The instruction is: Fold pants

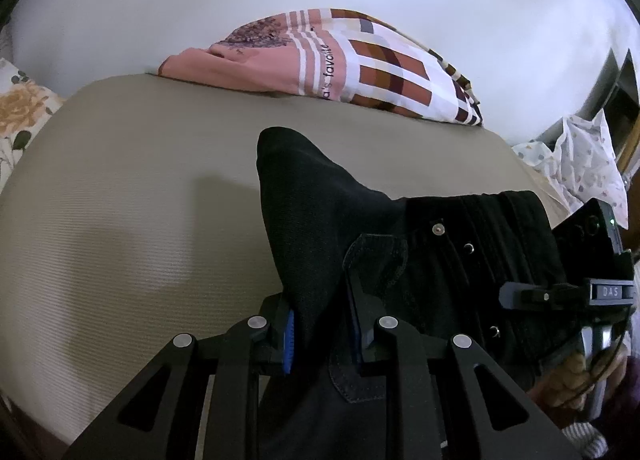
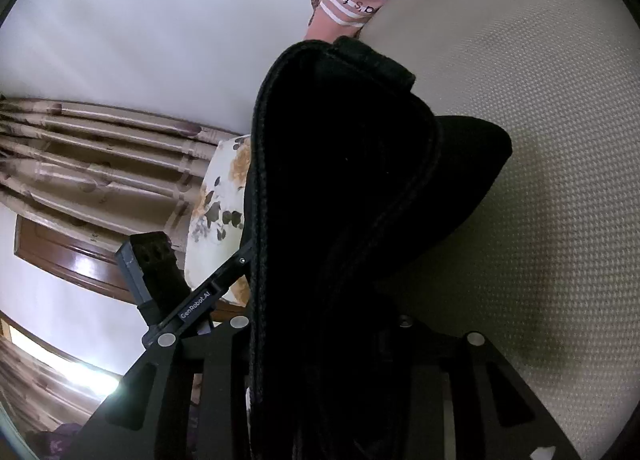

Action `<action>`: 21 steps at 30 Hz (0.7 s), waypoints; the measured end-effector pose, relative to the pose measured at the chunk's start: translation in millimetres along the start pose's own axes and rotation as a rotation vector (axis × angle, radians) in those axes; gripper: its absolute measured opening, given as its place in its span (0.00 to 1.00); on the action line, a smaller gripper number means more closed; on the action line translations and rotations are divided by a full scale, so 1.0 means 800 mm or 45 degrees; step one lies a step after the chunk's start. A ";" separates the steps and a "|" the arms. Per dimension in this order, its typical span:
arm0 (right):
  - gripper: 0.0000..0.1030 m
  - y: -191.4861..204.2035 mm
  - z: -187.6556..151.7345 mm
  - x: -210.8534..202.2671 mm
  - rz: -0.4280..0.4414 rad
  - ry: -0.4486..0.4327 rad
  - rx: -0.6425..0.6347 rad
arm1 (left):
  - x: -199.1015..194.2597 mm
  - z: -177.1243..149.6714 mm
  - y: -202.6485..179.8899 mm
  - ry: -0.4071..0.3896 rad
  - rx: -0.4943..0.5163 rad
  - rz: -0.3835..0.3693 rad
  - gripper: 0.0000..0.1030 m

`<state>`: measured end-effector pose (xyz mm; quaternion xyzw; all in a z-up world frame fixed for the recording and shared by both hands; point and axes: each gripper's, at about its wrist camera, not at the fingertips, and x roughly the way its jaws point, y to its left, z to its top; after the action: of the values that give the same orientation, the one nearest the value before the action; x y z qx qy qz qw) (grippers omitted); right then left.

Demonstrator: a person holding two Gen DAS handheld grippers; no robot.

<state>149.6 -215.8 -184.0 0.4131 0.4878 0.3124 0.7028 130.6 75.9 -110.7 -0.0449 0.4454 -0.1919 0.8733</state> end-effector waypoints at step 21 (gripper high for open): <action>0.31 -0.006 -0.008 0.009 -0.020 -0.006 -0.011 | 0.008 -0.003 0.015 0.016 -0.028 0.007 0.21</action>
<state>146.3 -210.1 -192.1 0.4068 0.4880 0.3080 0.7082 135.8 85.1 -119.8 -0.0520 0.4532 -0.1851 0.8704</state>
